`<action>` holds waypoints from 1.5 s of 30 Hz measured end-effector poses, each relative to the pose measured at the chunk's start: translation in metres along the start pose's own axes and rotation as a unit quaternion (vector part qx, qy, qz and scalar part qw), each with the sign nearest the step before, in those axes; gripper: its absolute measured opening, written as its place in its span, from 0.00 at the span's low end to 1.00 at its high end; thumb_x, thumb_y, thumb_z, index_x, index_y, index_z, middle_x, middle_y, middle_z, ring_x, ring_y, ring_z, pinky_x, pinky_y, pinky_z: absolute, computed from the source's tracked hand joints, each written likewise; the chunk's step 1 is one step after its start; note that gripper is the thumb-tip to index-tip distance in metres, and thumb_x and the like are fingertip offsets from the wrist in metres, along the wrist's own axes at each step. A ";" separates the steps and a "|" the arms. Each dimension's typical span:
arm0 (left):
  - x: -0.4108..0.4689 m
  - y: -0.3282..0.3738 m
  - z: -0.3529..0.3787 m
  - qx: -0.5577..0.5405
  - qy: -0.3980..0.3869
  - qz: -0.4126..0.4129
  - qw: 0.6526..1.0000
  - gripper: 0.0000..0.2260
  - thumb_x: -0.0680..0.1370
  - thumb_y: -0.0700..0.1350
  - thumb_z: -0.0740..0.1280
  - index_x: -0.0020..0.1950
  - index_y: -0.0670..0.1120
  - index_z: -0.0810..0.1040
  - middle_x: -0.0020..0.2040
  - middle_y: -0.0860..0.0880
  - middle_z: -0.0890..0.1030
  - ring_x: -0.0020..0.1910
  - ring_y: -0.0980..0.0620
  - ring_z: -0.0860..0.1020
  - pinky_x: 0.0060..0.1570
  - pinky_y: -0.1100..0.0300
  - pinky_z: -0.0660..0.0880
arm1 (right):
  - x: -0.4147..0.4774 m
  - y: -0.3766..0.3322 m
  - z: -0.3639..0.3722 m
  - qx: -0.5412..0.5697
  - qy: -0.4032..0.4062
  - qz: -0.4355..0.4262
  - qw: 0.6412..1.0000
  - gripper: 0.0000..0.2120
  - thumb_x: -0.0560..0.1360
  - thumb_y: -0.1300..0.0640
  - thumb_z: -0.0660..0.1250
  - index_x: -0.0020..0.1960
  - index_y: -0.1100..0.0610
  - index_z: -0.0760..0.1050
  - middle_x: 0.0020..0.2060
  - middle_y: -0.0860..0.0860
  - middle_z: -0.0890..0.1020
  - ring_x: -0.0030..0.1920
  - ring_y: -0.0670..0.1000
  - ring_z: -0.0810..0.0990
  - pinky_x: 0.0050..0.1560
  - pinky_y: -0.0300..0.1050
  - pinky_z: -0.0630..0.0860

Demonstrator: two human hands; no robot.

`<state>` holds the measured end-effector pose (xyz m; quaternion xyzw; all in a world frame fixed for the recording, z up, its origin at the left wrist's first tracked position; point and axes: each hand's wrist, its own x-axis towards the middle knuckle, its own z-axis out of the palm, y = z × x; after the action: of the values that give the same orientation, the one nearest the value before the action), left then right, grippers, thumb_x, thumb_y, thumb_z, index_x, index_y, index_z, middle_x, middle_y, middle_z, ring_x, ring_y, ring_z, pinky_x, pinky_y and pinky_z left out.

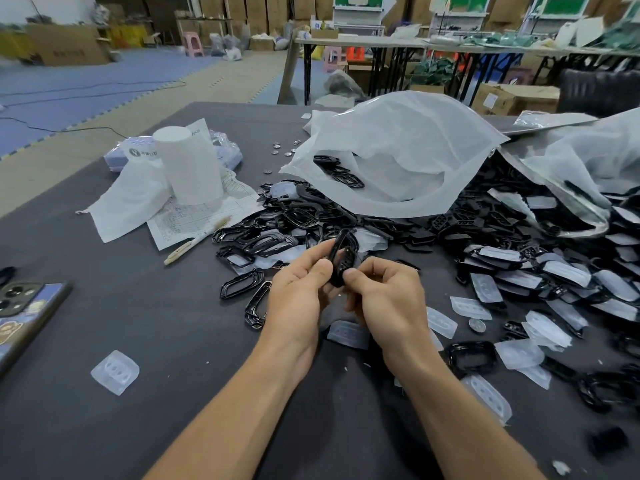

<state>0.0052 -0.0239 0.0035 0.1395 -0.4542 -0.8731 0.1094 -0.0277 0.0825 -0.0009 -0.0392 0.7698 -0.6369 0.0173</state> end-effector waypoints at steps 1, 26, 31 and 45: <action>0.000 0.000 0.000 -0.022 -0.008 -0.015 1.000 0.15 0.85 0.33 0.58 0.64 0.43 0.81 0.52 0.43 0.88 0.43 0.52 0.86 0.40 0.62 0.82 | 0.000 0.001 0.000 -0.022 0.018 -0.011 1.000 0.11 0.74 0.53 0.71 0.34 0.53 0.79 0.23 0.47 0.78 0.26 0.47 0.73 0.35 0.47 0.71; -0.004 0.003 -0.003 0.062 -0.051 0.031 0.996 0.13 0.79 0.31 0.67 0.53 0.45 0.87 0.51 0.44 0.88 0.48 0.51 0.87 0.45 0.63 0.82 | 0.005 -0.004 -0.007 0.085 -0.005 0.008 0.996 0.10 0.73 0.53 0.72 0.34 0.53 0.81 0.28 0.51 0.80 0.30 0.51 0.76 0.36 0.51 0.74; 0.002 0.008 -0.010 0.135 0.043 0.038 0.989 0.07 0.76 0.37 0.75 0.46 0.48 0.90 0.44 0.46 0.88 0.41 0.53 0.84 0.43 0.63 0.79 | 0.003 -0.003 -0.008 0.012 -0.034 -0.028 0.999 0.07 0.72 0.53 0.74 0.36 0.52 0.82 0.29 0.52 0.83 0.29 0.48 0.79 0.38 0.52 0.78; 0.012 0.014 -0.020 0.286 0.023 0.140 0.948 0.12 0.80 0.37 0.70 0.36 0.37 0.81 0.32 0.43 0.78 0.31 0.53 0.77 0.31 0.60 0.80 | -0.008 -0.008 0.003 -0.080 -0.012 -0.093 0.992 0.09 0.78 0.54 0.72 0.39 0.49 0.84 0.25 0.46 0.82 0.27 0.45 0.79 0.34 0.40 0.76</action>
<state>0.0018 -0.0510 0.0022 0.1198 -0.6971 -0.6790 0.1965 -0.0189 0.0788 0.0059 -0.1199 0.8109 -0.5716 -0.0359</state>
